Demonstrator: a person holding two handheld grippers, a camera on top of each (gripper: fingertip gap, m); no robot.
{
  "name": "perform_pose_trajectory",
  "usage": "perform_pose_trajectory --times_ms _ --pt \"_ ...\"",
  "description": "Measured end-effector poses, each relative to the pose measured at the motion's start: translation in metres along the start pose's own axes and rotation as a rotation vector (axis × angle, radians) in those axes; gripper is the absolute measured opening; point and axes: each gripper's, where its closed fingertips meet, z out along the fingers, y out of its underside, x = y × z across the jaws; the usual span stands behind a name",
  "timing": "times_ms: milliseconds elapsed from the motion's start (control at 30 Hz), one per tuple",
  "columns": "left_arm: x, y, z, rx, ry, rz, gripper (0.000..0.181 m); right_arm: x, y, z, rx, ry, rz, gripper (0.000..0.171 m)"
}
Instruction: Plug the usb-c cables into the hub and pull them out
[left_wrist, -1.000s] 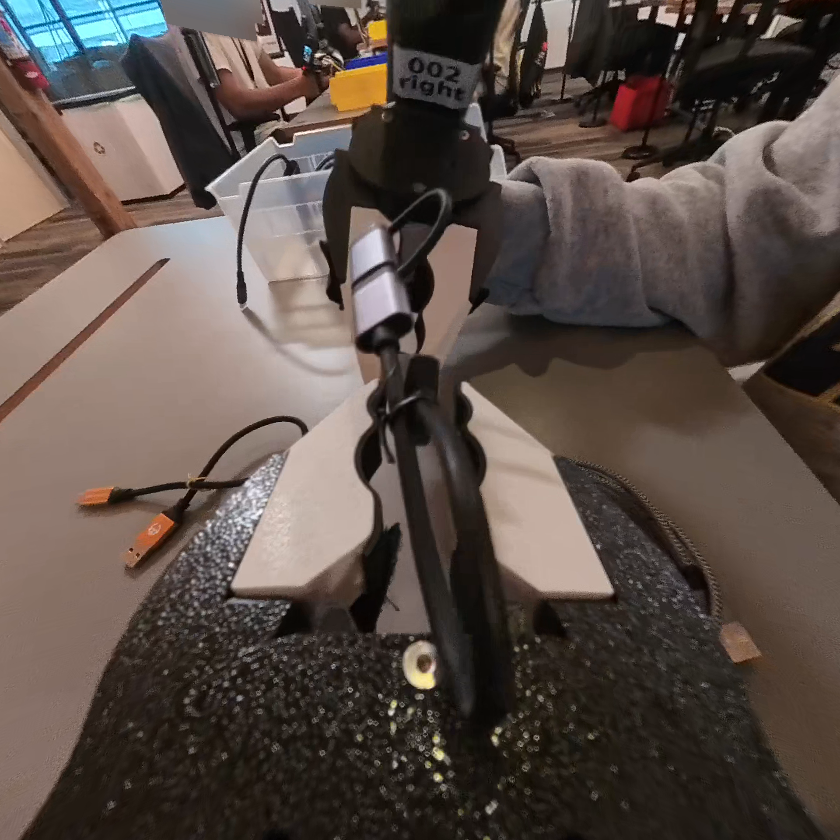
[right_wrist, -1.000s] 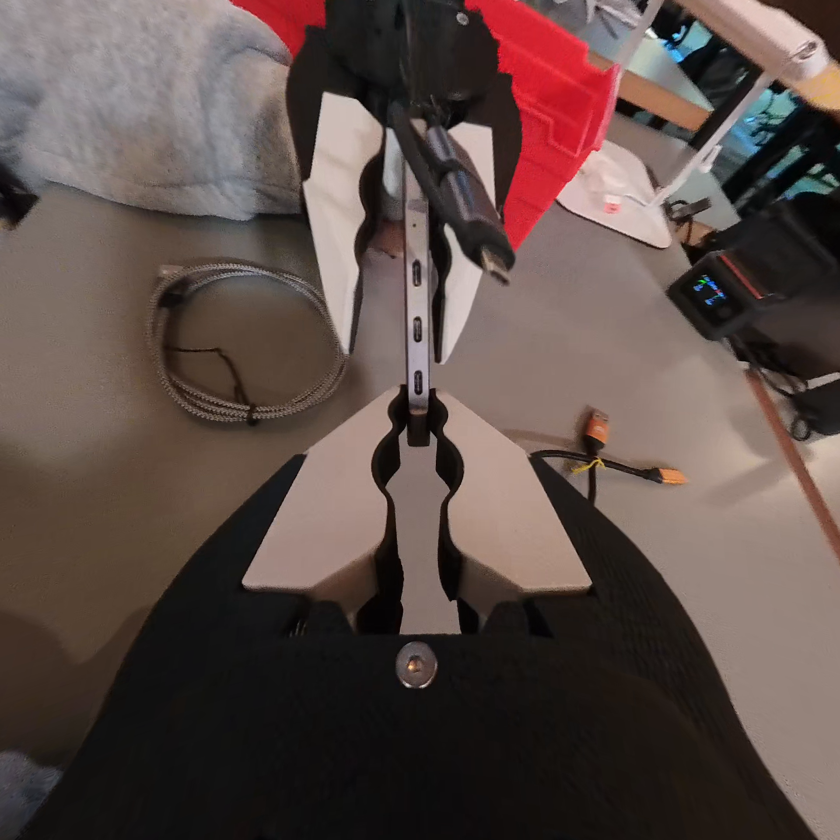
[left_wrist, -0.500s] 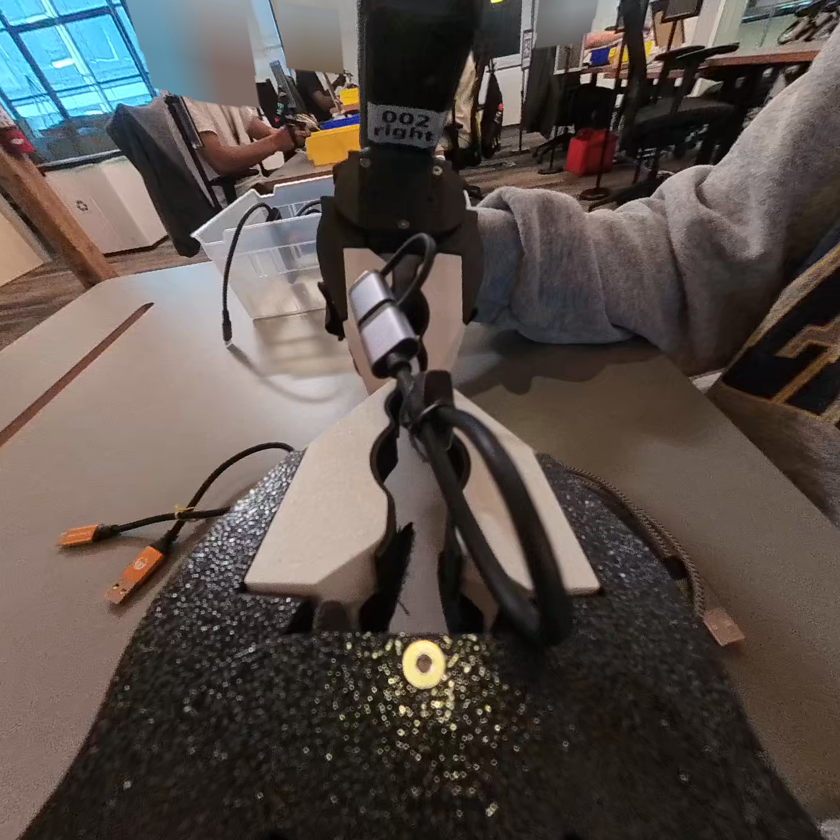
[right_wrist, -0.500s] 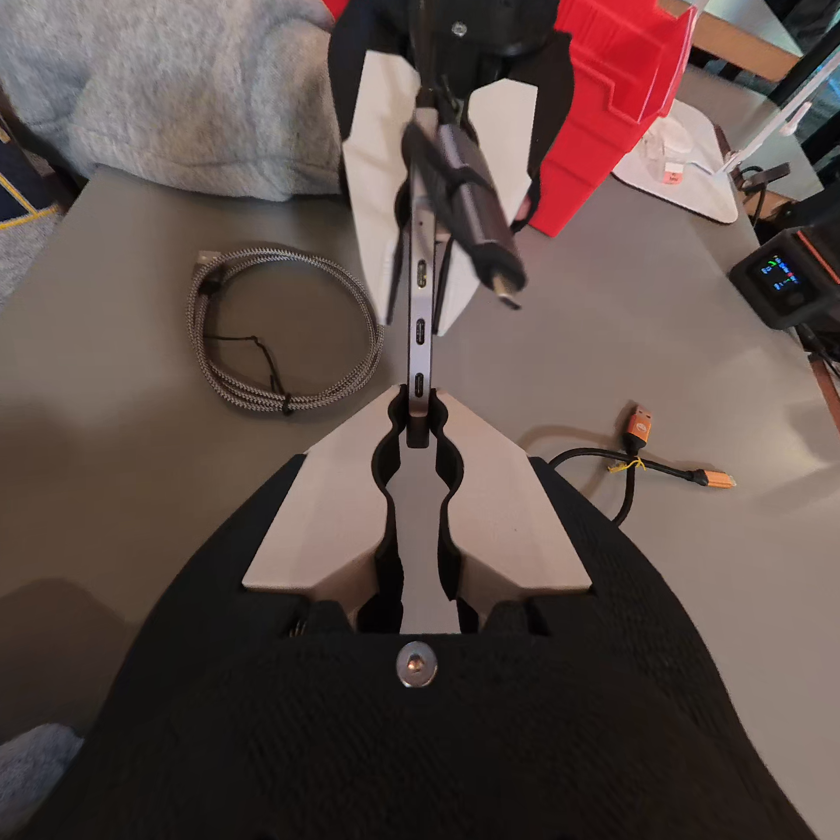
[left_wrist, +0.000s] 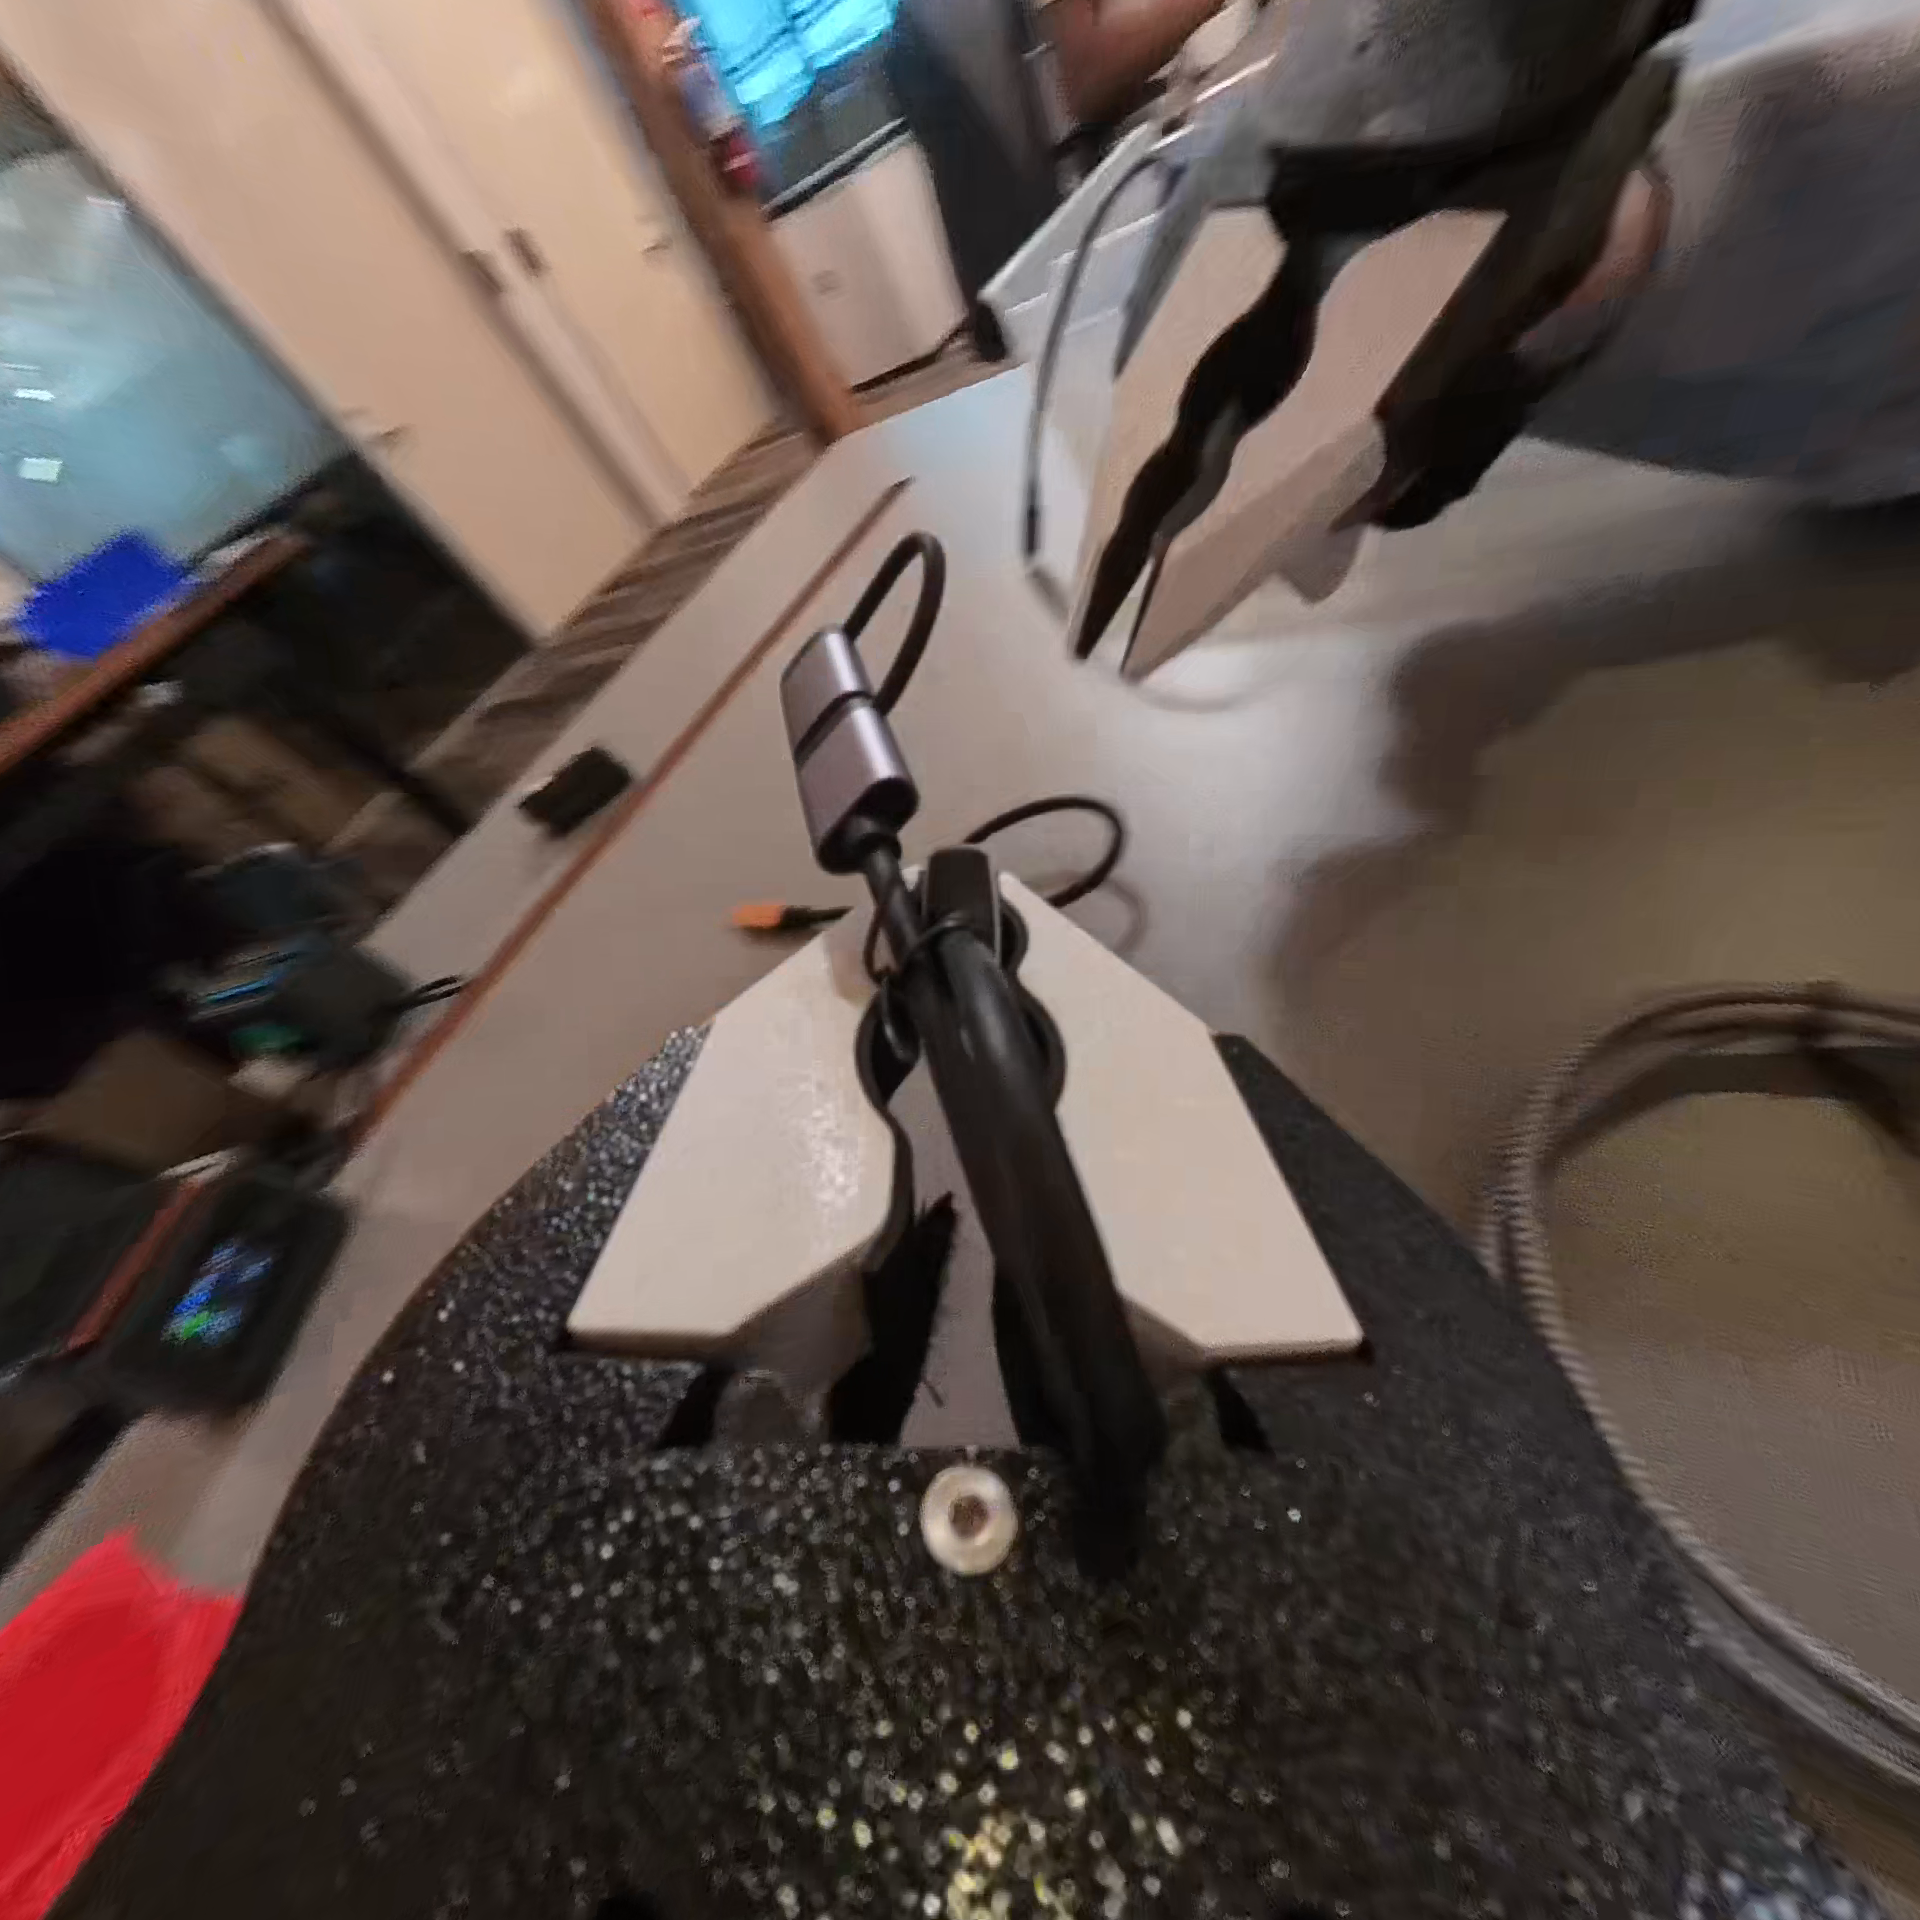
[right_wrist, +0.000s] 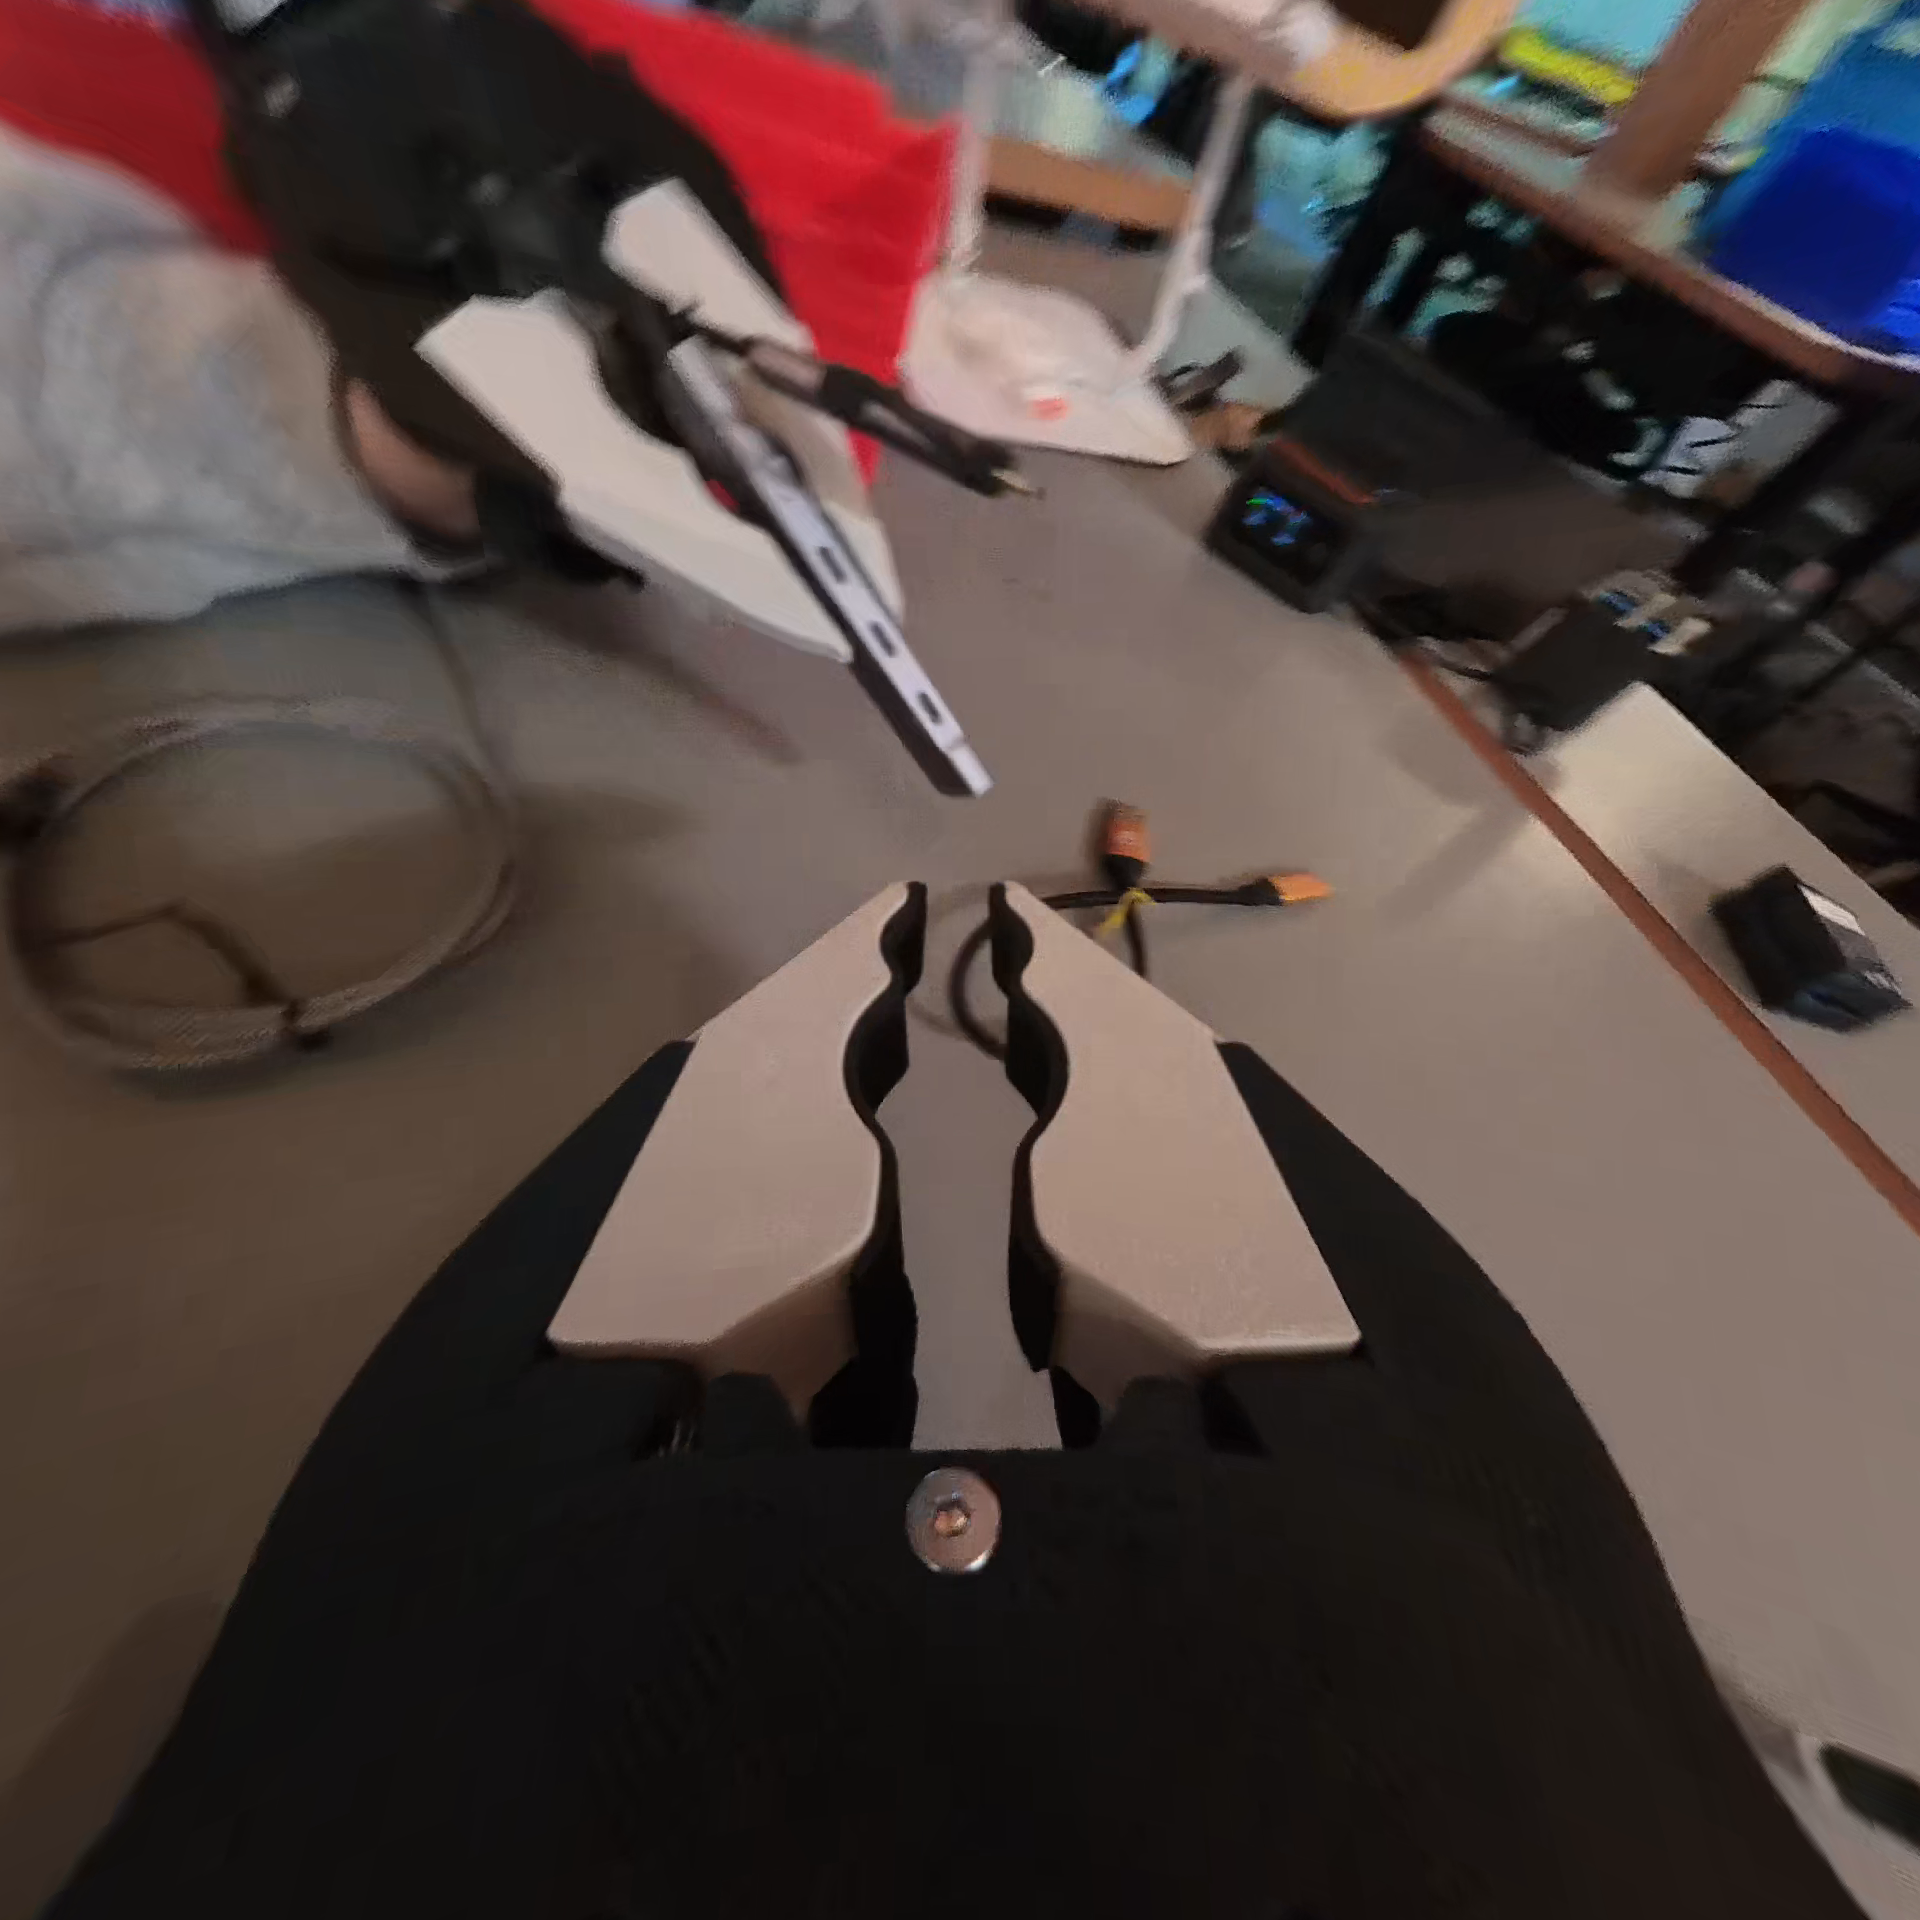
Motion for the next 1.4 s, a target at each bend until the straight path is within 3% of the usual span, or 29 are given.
perform_pose_trajectory --times_ms 100,233,367,1200,1300,1400 --pt "-0.013 0.005 -0.002 0.005 -0.107 0.038 0.007 0.040 -0.003 -0.005 0.101 0.218 0.071 0.011" --pt "-0.016 0.006 -0.001 0.019 -0.129 0.049 0.007 0.075 -0.007 -0.015 0.193 0.541 0.000 0.010" --pt "-0.017 0.007 -0.002 0.019 -0.133 0.043 0.007 0.088 -0.001 -0.017 0.155 0.690 -0.142 0.011" --pt "-0.020 0.012 0.001 0.006 -0.135 0.005 0.006 0.081 -0.001 -0.010 0.102 0.680 -0.218 0.009" --pt "-0.028 0.013 -0.001 0.005 -0.183 -0.004 0.007 0.083 0.007 -0.004 0.042 0.637 -0.068 0.010" --pt "-0.037 0.014 -0.004 0.008 -0.226 -0.028 0.007 0.085 0.017 0.017 -0.039 0.489 0.251 0.016"
